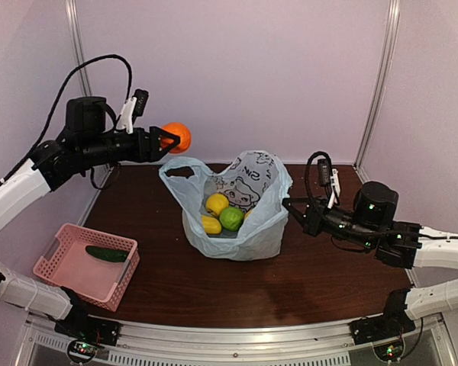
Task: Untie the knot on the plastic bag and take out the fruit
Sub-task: Place the fake fruit in the bin.
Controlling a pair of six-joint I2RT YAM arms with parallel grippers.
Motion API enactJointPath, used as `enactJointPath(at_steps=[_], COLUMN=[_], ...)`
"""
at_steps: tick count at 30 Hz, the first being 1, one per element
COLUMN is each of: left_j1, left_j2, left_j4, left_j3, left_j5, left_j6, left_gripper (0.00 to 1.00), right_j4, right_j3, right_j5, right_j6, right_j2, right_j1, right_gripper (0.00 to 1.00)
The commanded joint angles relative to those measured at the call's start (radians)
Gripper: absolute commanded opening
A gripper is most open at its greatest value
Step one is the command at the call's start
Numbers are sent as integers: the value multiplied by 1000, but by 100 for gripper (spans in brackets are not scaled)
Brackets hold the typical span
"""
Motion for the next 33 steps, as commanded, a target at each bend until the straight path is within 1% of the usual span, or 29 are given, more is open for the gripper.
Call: enactJointPath(at_steps=[1,3,5,9,13,16,19,21,23,29,33], left_j1=[95,138,202,305,385,415,422,424,425,425,425], left_j2=[-113,-152,-190,-268,-366,-460,-566,-617,-634,-648,-676], left_j4=[-89,-134,-158,-170,-115,-85,-64,-76,-98,-179,-293], left_j3=[-32,-62,-126,-315,-518,-664,-761,-792,-805,-806,-813], left_j5=[-36,-58,-72,-116,-158,-266,-328,-354,-367,-337,-353], left_j6=[30,31,18,-26,-115,-207,-267,-286,-295,-329,-408], left_gripper=[62,62,62,62,62,62,62,63,63,63,73], right_j4=[-6,-5,-1,10,19,10,-11,-15,-12,0,12], right_j3=[-15,-11,-9,-11,-13,-13,-10,-9,-11,-9,-18], right_j5=[22,20,18,17,13,15,25,31,31,22,24], right_j6=[3,1,1,1,4,4,-7,-9,-7,-3,2], right_j2=[-7,-3,2,11,19,12,5,3,7,24,25], right_j1=[-6,-5,-5,-5,-6,-6,-6,-5,-6,-6,-6], right_gripper=[0,0,0,0,0,0,0,0,0,0,0])
